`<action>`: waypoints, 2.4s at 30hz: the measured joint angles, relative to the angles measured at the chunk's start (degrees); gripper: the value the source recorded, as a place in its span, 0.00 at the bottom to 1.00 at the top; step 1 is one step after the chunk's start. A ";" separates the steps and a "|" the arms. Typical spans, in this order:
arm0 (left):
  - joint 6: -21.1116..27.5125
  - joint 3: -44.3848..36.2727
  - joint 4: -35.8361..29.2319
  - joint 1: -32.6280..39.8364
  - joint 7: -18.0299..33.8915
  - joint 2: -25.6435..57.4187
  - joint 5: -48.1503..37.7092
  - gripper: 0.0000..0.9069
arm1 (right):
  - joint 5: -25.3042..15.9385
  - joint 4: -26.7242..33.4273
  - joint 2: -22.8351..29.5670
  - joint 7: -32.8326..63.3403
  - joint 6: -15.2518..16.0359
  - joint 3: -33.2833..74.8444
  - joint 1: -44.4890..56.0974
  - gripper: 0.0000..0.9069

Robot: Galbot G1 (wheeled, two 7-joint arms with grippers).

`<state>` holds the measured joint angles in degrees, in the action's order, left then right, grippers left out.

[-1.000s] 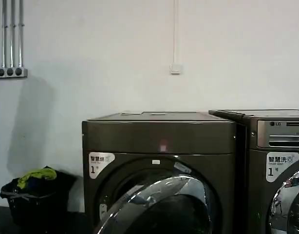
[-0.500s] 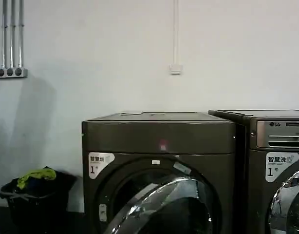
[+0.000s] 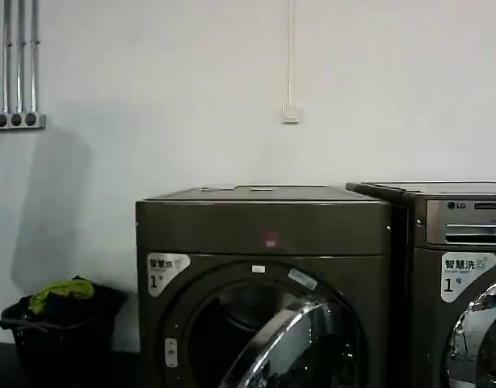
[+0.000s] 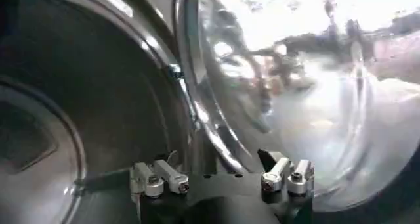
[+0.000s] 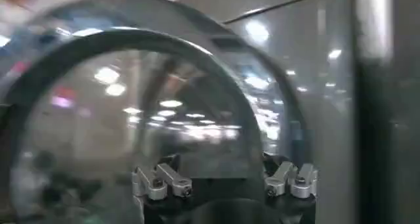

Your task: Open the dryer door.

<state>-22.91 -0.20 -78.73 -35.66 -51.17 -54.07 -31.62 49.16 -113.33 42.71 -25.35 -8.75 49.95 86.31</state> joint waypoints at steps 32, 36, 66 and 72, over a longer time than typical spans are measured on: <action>-0.82 -8.28 -0.26 3.15 1.96 -6.80 4.22 1.00 | -5.16 -6.48 32.04 14.78 -0.04 44.81 17.21 1.00; -0.99 -9.64 0.58 4.18 2.15 -8.11 5.19 1.00 | -4.95 -4.57 34.15 18.83 1.11 50.46 17.46 1.00; -1.04 -17.37 5.87 10.57 4.56 -19.61 8.00 1.00 | -9.19 18.13 35.89 23.90 -0.32 78.19 24.03 1.00; -0.87 -18.54 6.80 11.40 4.82 -21.29 8.02 1.00 | -9.29 22.01 35.68 23.84 -0.33 80.80 24.64 1.00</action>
<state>-23.78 -18.74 -71.92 -24.26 -46.34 -75.36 -23.59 39.87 -91.33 78.39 -1.51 -9.08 130.75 110.95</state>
